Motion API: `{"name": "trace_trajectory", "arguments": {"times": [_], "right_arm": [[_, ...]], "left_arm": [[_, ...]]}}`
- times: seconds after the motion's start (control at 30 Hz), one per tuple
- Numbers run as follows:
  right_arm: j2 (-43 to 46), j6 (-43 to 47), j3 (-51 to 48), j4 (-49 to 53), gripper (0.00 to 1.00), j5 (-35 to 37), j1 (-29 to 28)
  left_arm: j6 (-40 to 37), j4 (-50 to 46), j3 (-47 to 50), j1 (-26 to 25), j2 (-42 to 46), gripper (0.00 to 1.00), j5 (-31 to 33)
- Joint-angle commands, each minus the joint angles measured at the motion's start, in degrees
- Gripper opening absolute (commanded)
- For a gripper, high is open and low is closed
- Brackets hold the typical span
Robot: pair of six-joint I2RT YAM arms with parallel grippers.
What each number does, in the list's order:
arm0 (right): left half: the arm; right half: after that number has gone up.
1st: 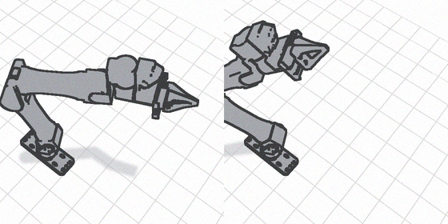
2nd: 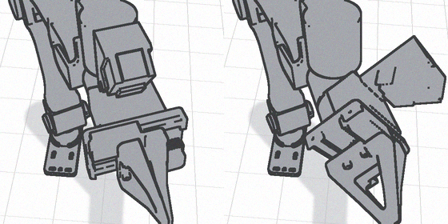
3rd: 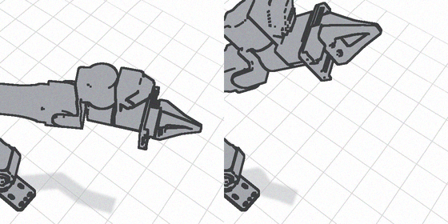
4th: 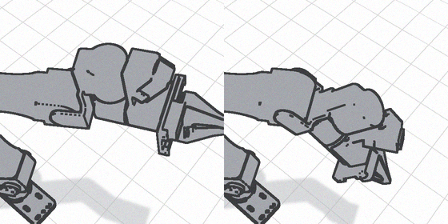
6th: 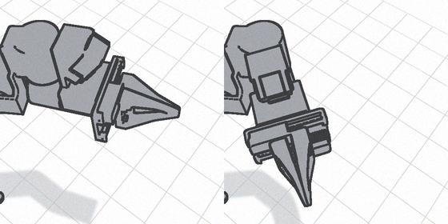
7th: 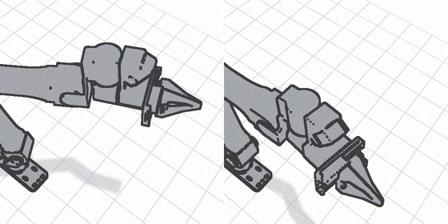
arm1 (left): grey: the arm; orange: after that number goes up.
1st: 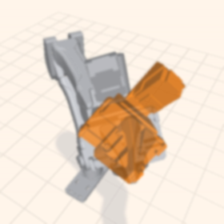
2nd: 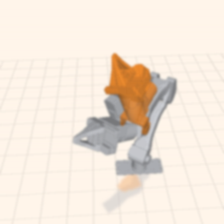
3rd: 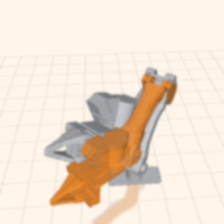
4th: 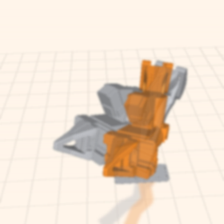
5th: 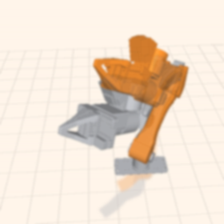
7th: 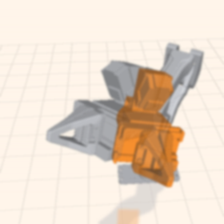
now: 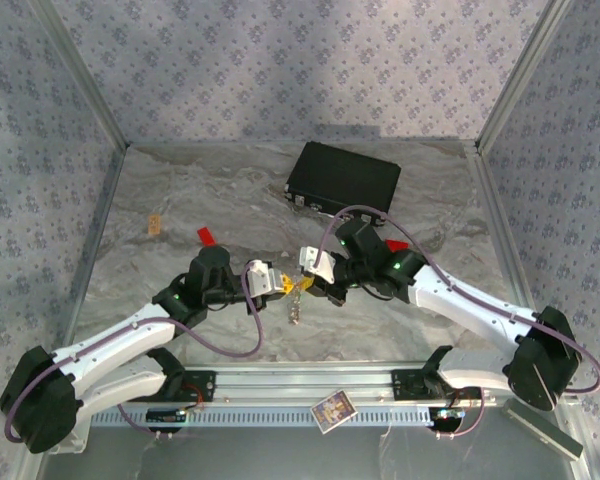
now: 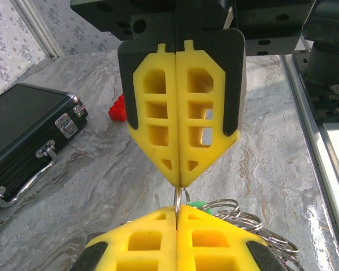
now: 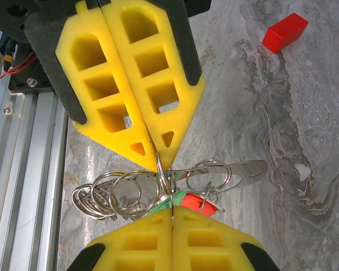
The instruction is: Put the keys on the keyring
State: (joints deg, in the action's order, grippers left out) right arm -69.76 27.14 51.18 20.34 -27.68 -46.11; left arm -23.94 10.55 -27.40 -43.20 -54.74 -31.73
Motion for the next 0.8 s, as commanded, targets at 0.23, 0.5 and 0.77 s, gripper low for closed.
{"name": "trace_trajectory", "arguments": {"times": [0.23, 0.5, 0.77], "right_arm": [[3.13, -3.57, -5.82, -10.31, 0.27, -4.63, 0.17], [4.09, -4.69, -8.03, -14.35, 0.25, -3.35, 0.71], [4.63, -3.88, -8.42, -12.20, 0.16, -3.05, 1.48]], "left_arm": [[3.47, 9.25, 1.68, -0.30, 1.42, 0.00, -1.95], [4.92, 10.57, 2.95, -0.28, 2.47, 0.00, -2.00], [5.27, 11.58, 3.23, -0.27, 2.22, 0.00, -2.02]]}}
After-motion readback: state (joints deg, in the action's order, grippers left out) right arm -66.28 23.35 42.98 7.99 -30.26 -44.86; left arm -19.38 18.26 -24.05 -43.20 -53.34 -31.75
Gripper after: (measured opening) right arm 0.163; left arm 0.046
